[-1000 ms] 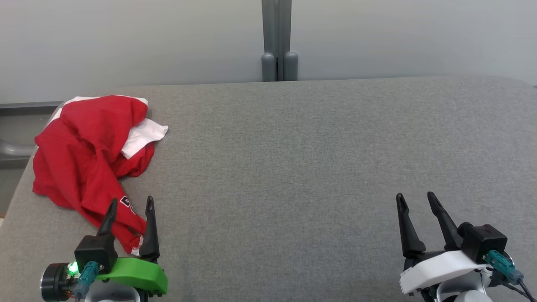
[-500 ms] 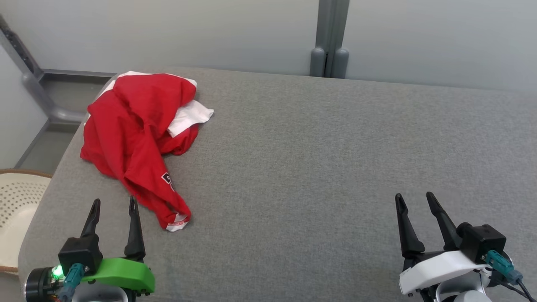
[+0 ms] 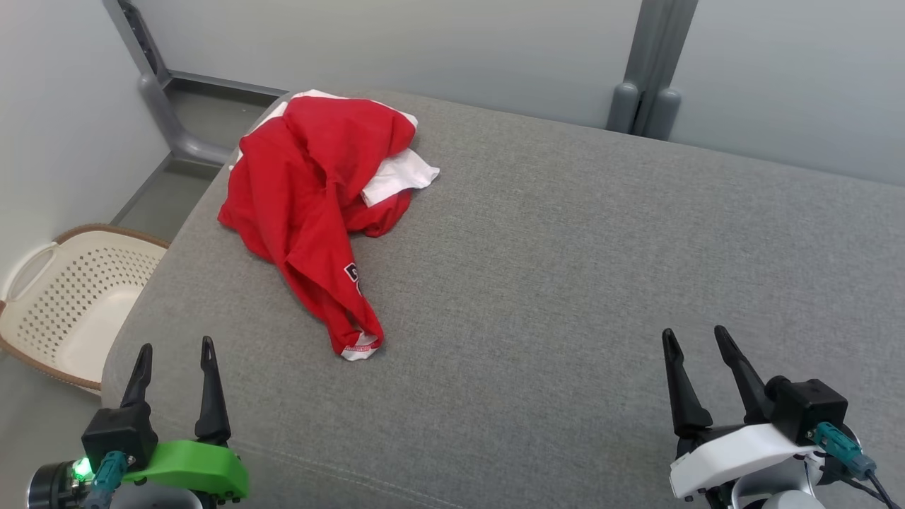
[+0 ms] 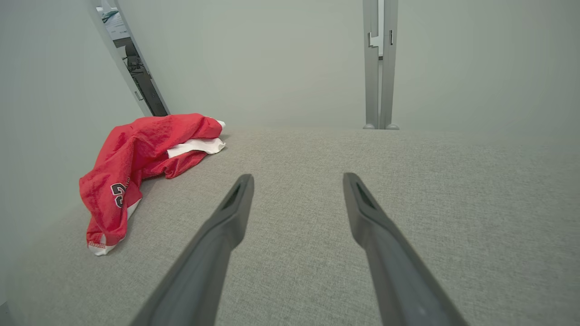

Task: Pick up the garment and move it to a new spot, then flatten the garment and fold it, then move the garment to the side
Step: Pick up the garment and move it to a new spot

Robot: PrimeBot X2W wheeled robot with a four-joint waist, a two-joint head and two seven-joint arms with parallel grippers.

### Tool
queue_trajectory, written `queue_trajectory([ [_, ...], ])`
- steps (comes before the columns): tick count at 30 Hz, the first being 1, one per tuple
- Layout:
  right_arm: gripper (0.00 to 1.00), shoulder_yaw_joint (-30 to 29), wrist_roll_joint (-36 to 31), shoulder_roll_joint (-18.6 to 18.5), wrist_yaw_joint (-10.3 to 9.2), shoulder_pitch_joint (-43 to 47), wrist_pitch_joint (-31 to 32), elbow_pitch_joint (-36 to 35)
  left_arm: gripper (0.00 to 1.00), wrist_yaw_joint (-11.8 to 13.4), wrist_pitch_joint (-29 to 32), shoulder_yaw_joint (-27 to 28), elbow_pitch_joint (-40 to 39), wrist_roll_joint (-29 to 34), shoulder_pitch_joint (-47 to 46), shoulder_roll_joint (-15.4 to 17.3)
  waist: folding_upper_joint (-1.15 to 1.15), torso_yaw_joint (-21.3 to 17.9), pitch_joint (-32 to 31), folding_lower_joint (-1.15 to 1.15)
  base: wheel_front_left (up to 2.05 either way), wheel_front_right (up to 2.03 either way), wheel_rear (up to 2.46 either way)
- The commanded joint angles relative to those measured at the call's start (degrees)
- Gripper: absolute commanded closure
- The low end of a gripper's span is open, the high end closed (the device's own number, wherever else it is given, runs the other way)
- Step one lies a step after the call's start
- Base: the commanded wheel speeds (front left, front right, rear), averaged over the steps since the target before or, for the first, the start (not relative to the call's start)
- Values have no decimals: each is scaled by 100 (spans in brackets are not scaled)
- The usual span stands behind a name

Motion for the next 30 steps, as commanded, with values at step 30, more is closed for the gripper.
queue_trajectory([
  [30, 0, -24, -262, -25, 3, -214, 169, -53, 0, -142, -186, 26, 228, -359, -439, 96, 0, -83, 419, 0, 0, 0, 0],
])
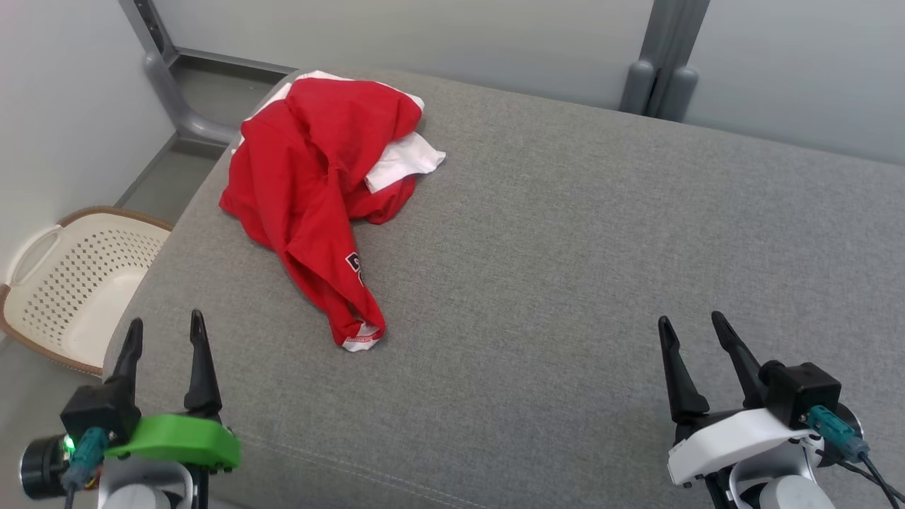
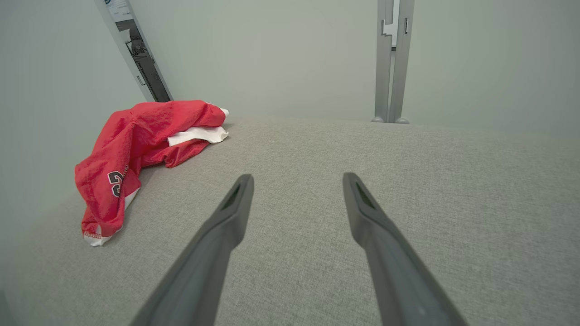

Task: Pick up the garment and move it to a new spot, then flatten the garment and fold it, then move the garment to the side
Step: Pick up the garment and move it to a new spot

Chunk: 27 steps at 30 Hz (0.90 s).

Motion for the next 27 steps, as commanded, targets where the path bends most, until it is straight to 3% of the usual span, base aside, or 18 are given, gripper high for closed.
queue_trajectory([
  [1, 0, -23, -67, -32, 3, -94, 40, -59, 0, -65, -18, -6, 15, 0, -271, 83, 0, -244, 255, 0, 0, 0, 0],
  [6, 0, -113, -186, -106, 3, -254, 145, -236, 0, -197, 2, 13, 59, -41, -1047, 241, 0, -610, 693, 0, 0, 0, 0],
  [16, 0, -315, -277, -274, 3, -620, 167, -542, 0, -539, 114, 287, 498, -250, -2979, 863, 0, -1575, 1663, 0, 0, 0, 0],
  [27, 0, -509, -309, -205, 3, -871, -47, -628, 0, -828, 850, 381, 1651, -690, -4320, 1407, 0, -2236, 2366, 0, 0, 0, 0],
])
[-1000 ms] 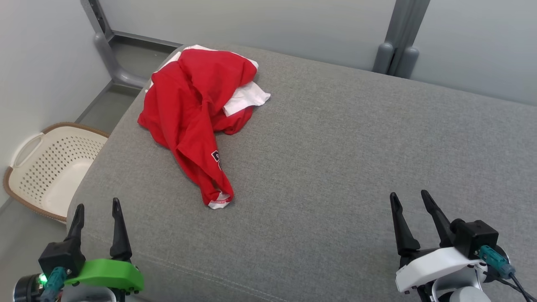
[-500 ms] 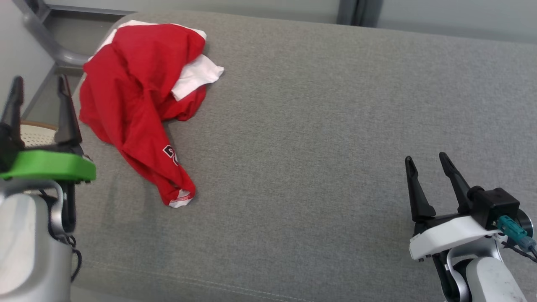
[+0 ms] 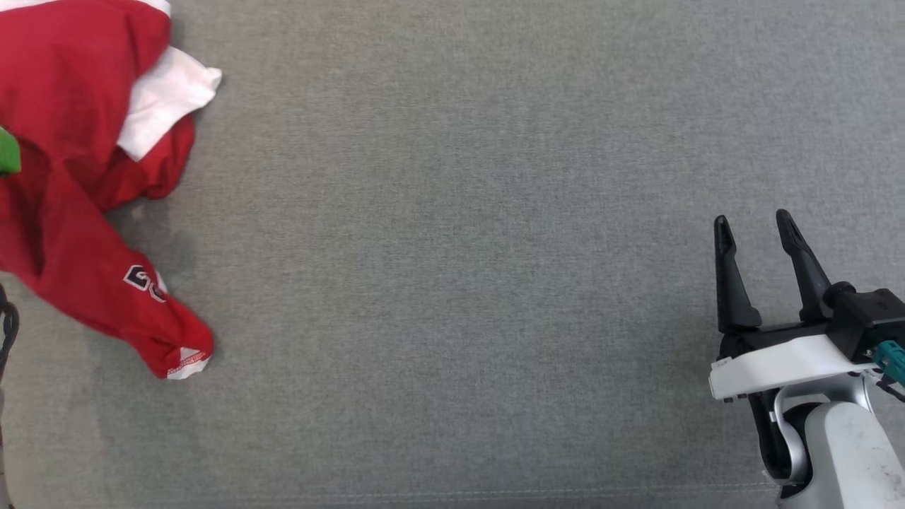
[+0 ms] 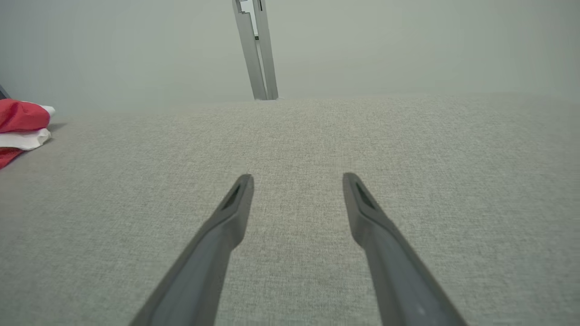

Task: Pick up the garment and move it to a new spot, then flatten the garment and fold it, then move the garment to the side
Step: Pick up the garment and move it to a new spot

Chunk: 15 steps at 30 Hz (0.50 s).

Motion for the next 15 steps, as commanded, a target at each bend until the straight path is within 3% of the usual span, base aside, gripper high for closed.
queue_trajectory([
  [1, 0, 5, 1, 11, 3, -91, -68, 22, 0, -18, 142, -38, 167, -6, -95, 98, 0, -513, 496, 0, 0, 0, 0],
  [15, 0, 31, 25, 80, 3, -252, -250, 289, 0, 141, 1232, -115, 2106, -103, -191, 418, 0, -659, 569, 0, 0, 0, 0],
])
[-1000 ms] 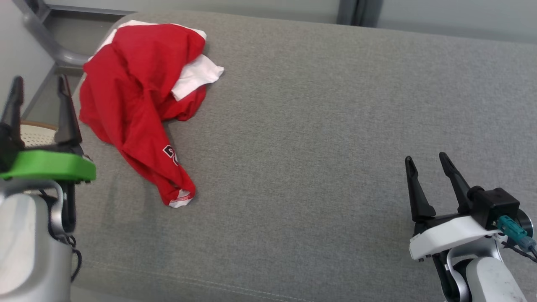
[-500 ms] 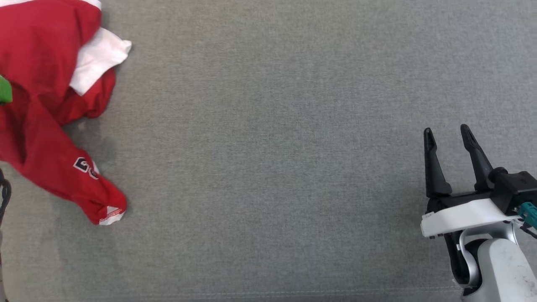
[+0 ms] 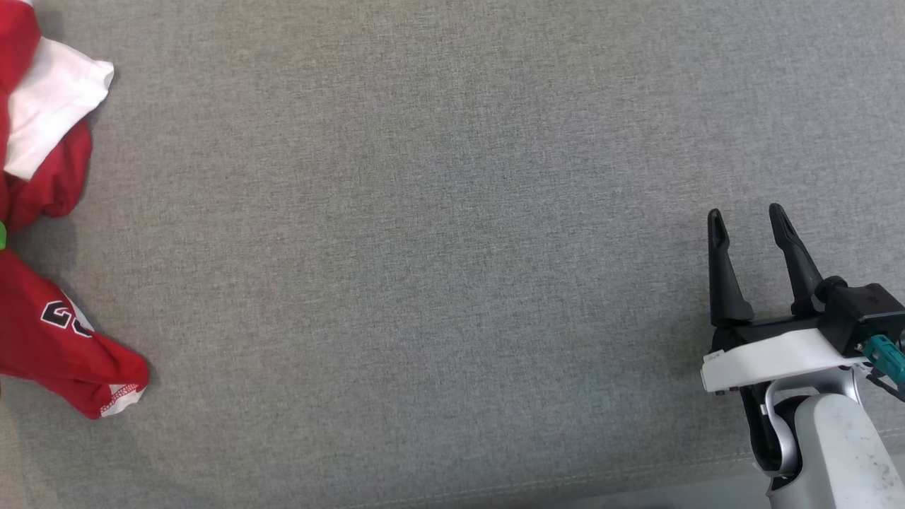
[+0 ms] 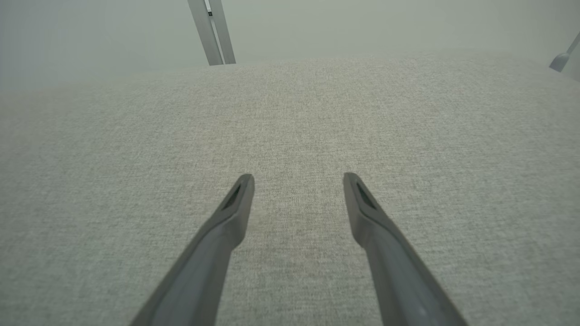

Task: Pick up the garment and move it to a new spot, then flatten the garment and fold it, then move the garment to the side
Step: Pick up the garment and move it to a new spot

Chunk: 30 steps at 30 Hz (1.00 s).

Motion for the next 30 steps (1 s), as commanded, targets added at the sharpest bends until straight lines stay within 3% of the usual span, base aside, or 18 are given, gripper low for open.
queue_trajectory([
  [1, 0, 0, 16, 8, 2, -59, -43, 14, 0, -7, 86, 2, 142, -47, -43, 8, 0, 2, -4, 0, 0, 0, 0],
  [3, 0, 2, 9, 14, 2, -68, -38, 27, 0, -26, 74, -12, 258, -53, -65, 1, 0, 8, -12, 0, 0, 0, 0],
  [4, 0, 5, 8, 15, 1, -73, -39, 32, 51, -20, 59, -16, 310, -61, -80, -2, 0, 11, -20, 0, 0, 0, 0],
  [5, 0, 11, 4, 19, 2, -70, -38, 37, 95, -26, 32, -30, 375, -61, -82, -12, 0, 16, -39, 0, 0, 0, 0],
  [6, 0, 20, 2, 23, 2, -69, -37, 39, 100, -34, -8, -39, 407, -59, -90, -15, 0, 22, -51, 0, 0, 0, 0],
  [20, 0, 84, 59, 17, 2, 68, -53, 238, 100, -101, -1194, -179, 409, 91, -240, 43, 0, 175, -662, 0, 0, 0, 0],
  [26, 0, 121, 117, 48, 2, 155, -108, 398, 100, -52, -1682, -374, -235, 309, -527, 103, 0, 162, -1001, 0, 0, 0, 0],
  [30, 0, 114, 177, 66, 2, 186, -168, 528, 100, -11, -1682, -519, -968, 412, -743, 37, 0, 74, -1174, 0, 0, 0, 0],
])
